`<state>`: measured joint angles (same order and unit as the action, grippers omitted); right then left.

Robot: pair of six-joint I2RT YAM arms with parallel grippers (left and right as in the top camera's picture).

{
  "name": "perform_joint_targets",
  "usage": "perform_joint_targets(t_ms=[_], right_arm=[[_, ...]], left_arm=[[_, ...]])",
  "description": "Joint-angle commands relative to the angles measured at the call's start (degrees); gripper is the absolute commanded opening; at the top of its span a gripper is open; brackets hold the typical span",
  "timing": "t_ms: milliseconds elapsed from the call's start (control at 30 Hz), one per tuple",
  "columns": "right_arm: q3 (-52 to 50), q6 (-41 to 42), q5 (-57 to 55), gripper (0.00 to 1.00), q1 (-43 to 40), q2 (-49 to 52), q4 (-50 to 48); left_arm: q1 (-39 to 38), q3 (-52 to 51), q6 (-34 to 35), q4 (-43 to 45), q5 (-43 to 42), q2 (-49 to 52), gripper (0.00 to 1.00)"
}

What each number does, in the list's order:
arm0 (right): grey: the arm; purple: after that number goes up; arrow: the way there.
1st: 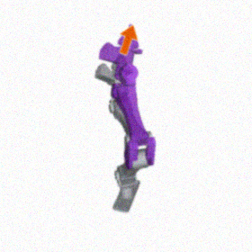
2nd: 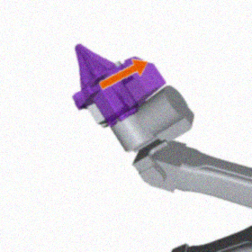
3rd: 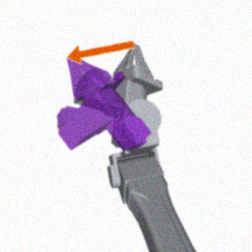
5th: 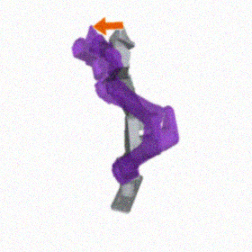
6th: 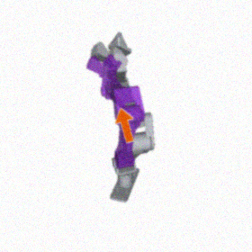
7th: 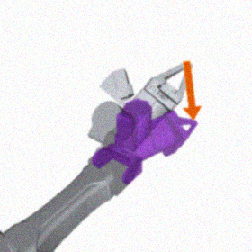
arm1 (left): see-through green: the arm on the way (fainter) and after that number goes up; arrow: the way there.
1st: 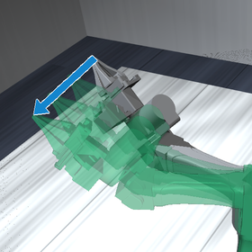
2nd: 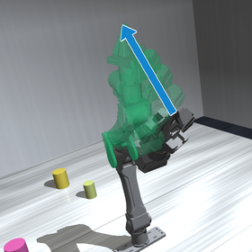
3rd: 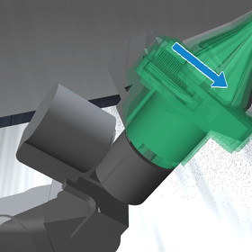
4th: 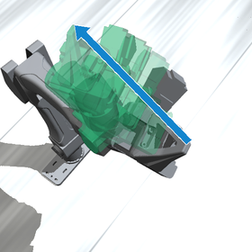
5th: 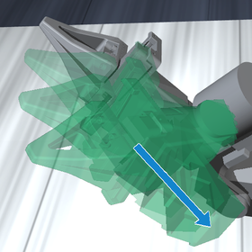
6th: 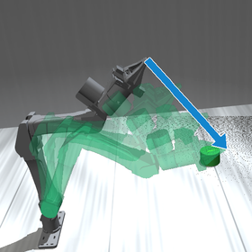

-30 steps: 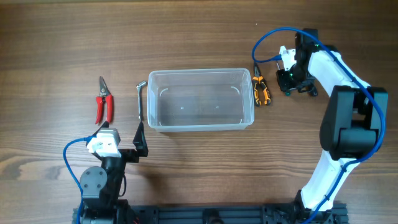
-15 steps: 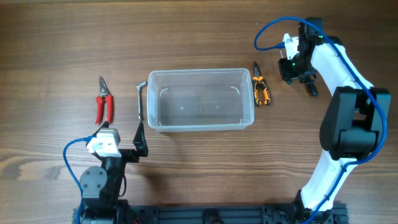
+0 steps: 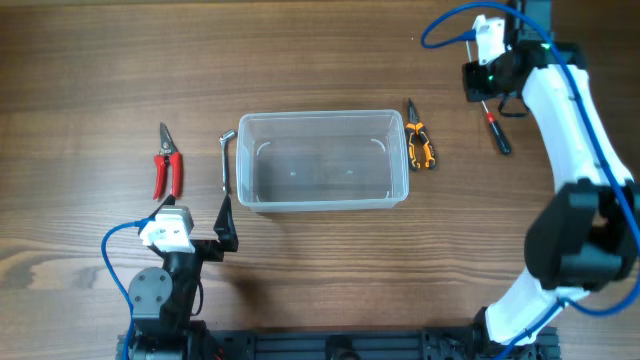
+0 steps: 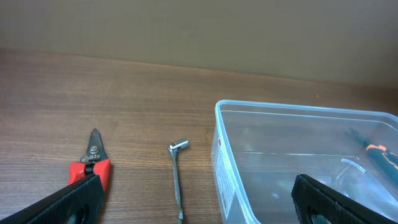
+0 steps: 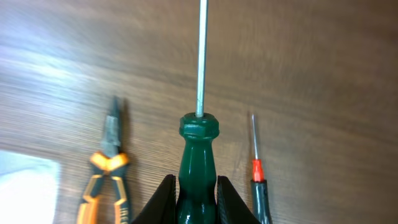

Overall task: Pack container
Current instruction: 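Lift the green screwdriver and carry it over the container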

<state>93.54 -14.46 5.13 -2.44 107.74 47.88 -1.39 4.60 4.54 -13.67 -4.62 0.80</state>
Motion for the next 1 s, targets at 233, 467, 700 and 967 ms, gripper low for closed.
perform_joint_targets(t_ms=[233,467,700,967], right_arm=[[1.9,-7.4,9.2,0.04,4.5,-9.8,5.6],[1.9,-9.6,13.4,0.04,13.0,-9.8,9.8],[1.9,-11.5,14.3,0.04,23.7,-9.8,10.6],[1.6,-23.0,14.2,0.04,33.5,-9.7,12.7]], left_arm=[[0.4,-0.4,-1.1,0.2,-0.9,-0.4,1.0],[0.4,-0.4,-1.1,0.2,-0.9,-0.4,1.0],[0.4,-0.4,-1.1,0.2,-0.9,-0.4,1.0],[0.4,-0.4,-1.1,0.2,-0.9,-0.4,1.0]])
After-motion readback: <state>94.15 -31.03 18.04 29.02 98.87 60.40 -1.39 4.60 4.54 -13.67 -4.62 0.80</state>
